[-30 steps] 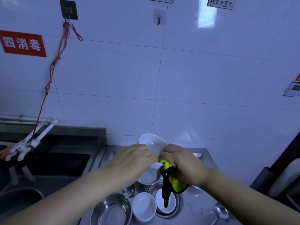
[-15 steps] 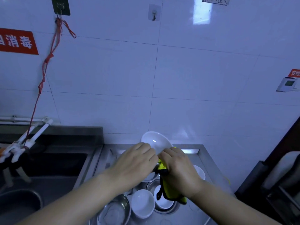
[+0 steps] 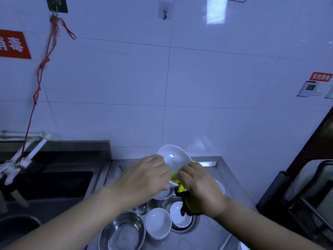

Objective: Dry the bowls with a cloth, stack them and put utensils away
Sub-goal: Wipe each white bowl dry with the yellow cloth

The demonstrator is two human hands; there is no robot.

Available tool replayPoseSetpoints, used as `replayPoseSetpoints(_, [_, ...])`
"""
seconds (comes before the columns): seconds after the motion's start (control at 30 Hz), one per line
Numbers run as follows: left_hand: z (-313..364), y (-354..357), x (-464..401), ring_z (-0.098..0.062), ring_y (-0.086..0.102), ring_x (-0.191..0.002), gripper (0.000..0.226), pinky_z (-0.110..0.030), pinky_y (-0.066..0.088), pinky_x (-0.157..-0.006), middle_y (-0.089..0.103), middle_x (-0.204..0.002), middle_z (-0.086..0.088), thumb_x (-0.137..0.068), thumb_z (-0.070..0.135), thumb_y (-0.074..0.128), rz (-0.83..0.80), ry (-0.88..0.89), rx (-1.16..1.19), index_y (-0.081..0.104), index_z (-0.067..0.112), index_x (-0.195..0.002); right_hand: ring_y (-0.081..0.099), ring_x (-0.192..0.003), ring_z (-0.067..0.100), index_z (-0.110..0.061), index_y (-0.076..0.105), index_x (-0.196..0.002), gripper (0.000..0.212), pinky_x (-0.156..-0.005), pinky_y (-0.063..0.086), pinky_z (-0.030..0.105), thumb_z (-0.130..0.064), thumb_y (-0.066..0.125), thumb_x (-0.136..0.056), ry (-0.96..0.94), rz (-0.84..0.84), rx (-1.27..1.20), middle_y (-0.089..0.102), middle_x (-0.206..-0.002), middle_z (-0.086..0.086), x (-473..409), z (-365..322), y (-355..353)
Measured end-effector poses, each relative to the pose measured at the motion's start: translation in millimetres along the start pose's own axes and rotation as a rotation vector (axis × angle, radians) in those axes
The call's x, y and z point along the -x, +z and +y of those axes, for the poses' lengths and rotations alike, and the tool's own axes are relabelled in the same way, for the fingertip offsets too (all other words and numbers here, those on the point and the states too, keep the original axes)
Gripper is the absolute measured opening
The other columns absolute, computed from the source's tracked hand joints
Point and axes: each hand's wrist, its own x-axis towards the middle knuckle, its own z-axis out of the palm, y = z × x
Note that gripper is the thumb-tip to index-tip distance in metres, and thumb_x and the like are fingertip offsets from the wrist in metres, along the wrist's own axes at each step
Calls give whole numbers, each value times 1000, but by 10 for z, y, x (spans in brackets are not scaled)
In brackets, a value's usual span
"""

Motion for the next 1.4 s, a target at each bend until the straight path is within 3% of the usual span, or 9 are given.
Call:
replayPoseSetpoints(0.1, [111,51,-55,-22,43,-59,23,-32,44,-64,47,-60,-1,-79,7,61,25,-11,-8,51,15,-60,34,-64,15,-24,38,-76,28,-60,20,22,-6,53,-62,142,102,-147,48,-66,1,-93,-194,89])
replayPoseSetpoints(0.23, [-170,-73,89,-19,59,-83,21,-34,39,-103,59,-73,4,-79,37,64,-73,45,31,62,18,-71,44,-70,22,-12,59,-81,14,-65,37,32,-5,49,-74,-96,-66,-3,54,-76,4,-49,-2,-56])
replayPoseSetpoints(0.33, [-339,-149,181,-19,62,-97,22,-33,32,-110,62,-80,4,-86,36,55,-126,62,18,64,19,-76,49,-74,26,-9,63,-79,12,-72,42,33,-1,55,-84,-244,-63,127,56,-78,6,-57,122,-159])
replayPoseSetpoints(0.53, [-288,-113,242,-22,51,-66,26,-34,50,-86,50,-65,1,-89,22,59,-44,65,8,54,17,-64,45,-70,26,-13,56,-82,15,-64,39,34,-4,55,-70,-66,-44,133,55,-78,4,-74,-81,-13])
replayPoseSetpoints(0.7, [-110,9,278,-22,42,-59,28,-31,44,-62,44,-59,-1,-77,3,64,-13,32,21,48,16,-60,39,-59,20,-18,50,-70,16,-56,26,27,-17,36,-61,286,91,-75,45,-66,-1,-175,-566,316])
replayPoseSetpoints(0.83, [-318,-20,485,-20,59,-76,16,-33,43,-91,58,-71,2,-83,22,55,-72,64,89,62,17,-70,44,-67,22,-16,59,-81,11,-64,33,27,-24,60,-74,155,-35,2,53,-75,1,-54,-430,267])
replayPoseSetpoints(0.97, [-364,112,520,-20,60,-80,20,-33,37,-104,57,-72,1,-79,-1,52,-68,125,103,61,16,-72,48,-74,25,-15,57,-83,13,-70,36,30,-6,57,-74,85,-101,91,57,-83,3,100,-342,183])
replayPoseSetpoints(1.17, [28,472,415,-21,52,-66,24,-32,50,-65,51,-64,0,-73,-6,52,-70,115,161,56,16,-66,45,-69,24,-14,59,-81,14,-63,39,36,-6,55,-70,349,-78,74,52,-76,1,436,-432,339])
replayPoseSetpoints(1.4, [634,940,84,-20,48,-55,23,-27,40,-53,47,-57,1,-77,4,47,-83,132,277,52,18,-59,46,-76,19,-12,65,-93,22,-73,36,27,-15,46,-82,546,16,-33,59,-85,2,1094,-366,312])
